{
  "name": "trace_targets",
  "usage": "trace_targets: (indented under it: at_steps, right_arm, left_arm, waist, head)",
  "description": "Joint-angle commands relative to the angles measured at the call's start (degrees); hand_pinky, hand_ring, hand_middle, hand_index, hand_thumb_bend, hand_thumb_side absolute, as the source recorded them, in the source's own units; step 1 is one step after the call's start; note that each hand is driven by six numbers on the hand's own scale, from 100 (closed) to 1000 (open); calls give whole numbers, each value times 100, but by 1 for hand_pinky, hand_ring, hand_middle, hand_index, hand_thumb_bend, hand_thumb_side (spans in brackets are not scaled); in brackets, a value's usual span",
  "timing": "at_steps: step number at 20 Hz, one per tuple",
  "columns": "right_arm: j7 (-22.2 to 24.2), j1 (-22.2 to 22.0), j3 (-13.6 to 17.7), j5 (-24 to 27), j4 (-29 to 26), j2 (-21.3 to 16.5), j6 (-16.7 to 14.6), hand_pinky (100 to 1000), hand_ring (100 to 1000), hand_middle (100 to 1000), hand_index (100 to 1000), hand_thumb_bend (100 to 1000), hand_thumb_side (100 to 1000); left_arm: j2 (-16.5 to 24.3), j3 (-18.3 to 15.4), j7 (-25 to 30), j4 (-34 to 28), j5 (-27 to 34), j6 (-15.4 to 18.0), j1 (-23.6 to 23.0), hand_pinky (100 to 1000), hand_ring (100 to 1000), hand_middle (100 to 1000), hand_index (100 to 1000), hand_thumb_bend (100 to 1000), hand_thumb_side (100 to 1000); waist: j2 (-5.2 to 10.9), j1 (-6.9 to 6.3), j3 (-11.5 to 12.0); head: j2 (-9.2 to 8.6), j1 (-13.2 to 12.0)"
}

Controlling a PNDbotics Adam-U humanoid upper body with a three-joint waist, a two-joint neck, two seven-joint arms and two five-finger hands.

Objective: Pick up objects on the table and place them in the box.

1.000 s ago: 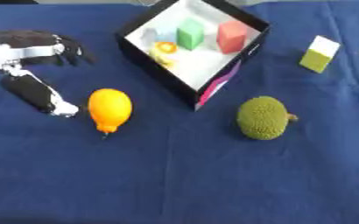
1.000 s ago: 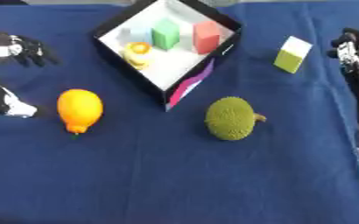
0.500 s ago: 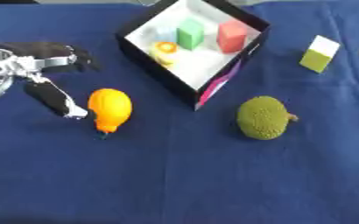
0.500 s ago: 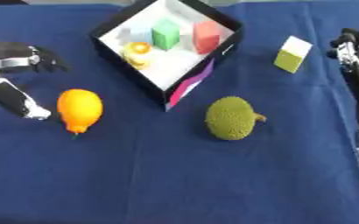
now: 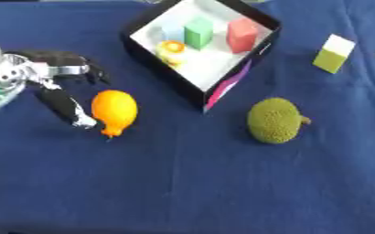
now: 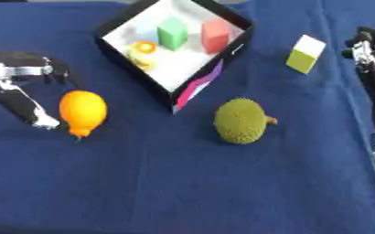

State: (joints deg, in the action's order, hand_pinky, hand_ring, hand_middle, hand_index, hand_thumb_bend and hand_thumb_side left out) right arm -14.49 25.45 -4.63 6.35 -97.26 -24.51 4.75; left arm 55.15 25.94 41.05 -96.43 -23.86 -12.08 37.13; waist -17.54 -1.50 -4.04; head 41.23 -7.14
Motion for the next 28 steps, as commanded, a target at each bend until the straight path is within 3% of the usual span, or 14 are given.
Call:
trace_targets:
  at_steps: [1,3,5,9,13,17,20,24,28]
  right_arm:
    - [-12,64,19,-1,-90,-106,12,985,767,722,860,100,698]
    - [-12,65,20,1,-91,-103,11,985,766,722,860,100,697]
    - [-12,65,22,5,-90,-103,10,985,767,722,860,100,697]
    - [-8,64,19,8,-88,-106,9,984,767,722,860,100,698]
    - [-2,62,13,9,-73,-109,12,984,767,722,860,100,698]
    - [3,57,15,6,-73,-119,7,984,766,722,860,100,697]
    - [-5,45,28,3,-85,-134,1,984,766,722,860,100,695]
    - [-17,22,41,2,-86,-148,1,984,767,722,860,100,695]
    - [-13,15,35,10,-83,-124,-1,984,767,722,860,100,695]
  left_arm:
    - [7,78,136,137,-146,108,183,801,824,828,875,538,359]
    - [-74,160,193,261,-288,196,256,797,821,825,872,545,343]
    - [-142,208,171,359,-466,255,316,788,813,814,853,520,273]
    - [-274,226,-206,466,-716,217,380,733,757,741,766,397,100]
    - [-378,230,-883,461,-779,49,416,681,678,616,588,326,100]
    - [-307,58,-1316,47,-747,49,443,669,650,577,534,339,100]
    - [-125,-255,-1266,-637,-589,76,579,671,649,575,528,356,100]
    - [-164,-605,-1059,-1086,-432,-5,1221,674,644,569,519,369,100]
    - [-874,-436,-851,-122,-690,75,2213,680,647,574,520,364,100]
  waist:
    - [198,-7,-6]
    - [200,-5,-10]
    - [202,-5,-12]
    - [205,-7,-11]
    - [215,-8,-6]
    - [221,-13,8]
    - [225,-20,29]
    - [248,-27,56]
    - [278,-14,46]
  head:
    - [11,-40]
    - [15,-43]
    - [20,-48]
    - [27,-52]
    - [38,-67]
    - [44,-59]
    - [61,-42]
    - [86,-31]
    - [111,-64]
